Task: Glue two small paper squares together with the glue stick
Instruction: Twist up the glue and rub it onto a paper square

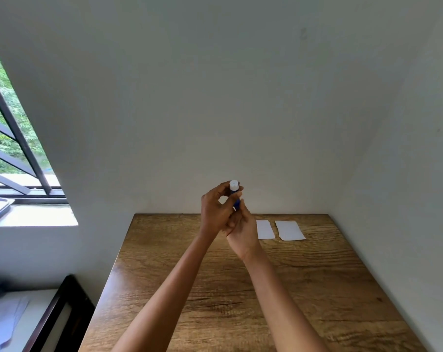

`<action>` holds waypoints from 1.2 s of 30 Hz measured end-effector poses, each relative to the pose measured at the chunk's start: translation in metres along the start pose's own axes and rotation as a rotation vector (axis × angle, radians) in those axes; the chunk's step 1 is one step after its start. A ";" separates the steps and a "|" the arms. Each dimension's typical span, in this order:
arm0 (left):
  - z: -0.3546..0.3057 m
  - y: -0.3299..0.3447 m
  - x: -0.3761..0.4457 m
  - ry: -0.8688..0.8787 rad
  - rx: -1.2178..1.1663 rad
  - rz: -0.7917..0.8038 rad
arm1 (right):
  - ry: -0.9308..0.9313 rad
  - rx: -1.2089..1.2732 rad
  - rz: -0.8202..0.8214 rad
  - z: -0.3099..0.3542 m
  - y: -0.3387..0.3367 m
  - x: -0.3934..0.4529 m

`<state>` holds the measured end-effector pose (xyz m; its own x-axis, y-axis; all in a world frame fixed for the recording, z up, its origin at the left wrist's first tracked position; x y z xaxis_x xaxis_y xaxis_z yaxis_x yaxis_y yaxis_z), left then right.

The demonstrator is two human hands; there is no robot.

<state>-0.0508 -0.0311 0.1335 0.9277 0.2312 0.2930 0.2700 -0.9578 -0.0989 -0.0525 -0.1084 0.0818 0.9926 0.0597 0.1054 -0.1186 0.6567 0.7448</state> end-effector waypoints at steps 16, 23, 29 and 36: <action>0.009 -0.003 0.004 -0.014 0.016 -0.032 | 0.013 -0.009 0.019 -0.007 -0.004 0.006; 0.009 0.001 0.000 0.020 0.018 0.005 | 0.012 -0.056 -0.005 -0.013 -0.009 0.011; 0.010 -0.001 0.001 0.011 0.018 -0.008 | 0.018 -0.029 0.031 -0.017 -0.015 0.009; 0.009 0.003 -0.003 -0.010 -0.005 0.014 | 0.023 -0.138 -0.046 -0.011 -0.015 0.010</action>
<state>-0.0508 -0.0331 0.1232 0.9341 0.2192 0.2817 0.2554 -0.9618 -0.0983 -0.0405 -0.1096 0.0647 0.9975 0.0433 0.0563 -0.0696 0.7559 0.6509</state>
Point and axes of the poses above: each hand's wrist, its own x-axis towards the middle knuckle, its own y-axis out of the palm, z = x × y, the point moved 5 cm from there along x, towards the middle knuckle, and after that the axes turned 11 degrees about -y, right-handed, at the moved point
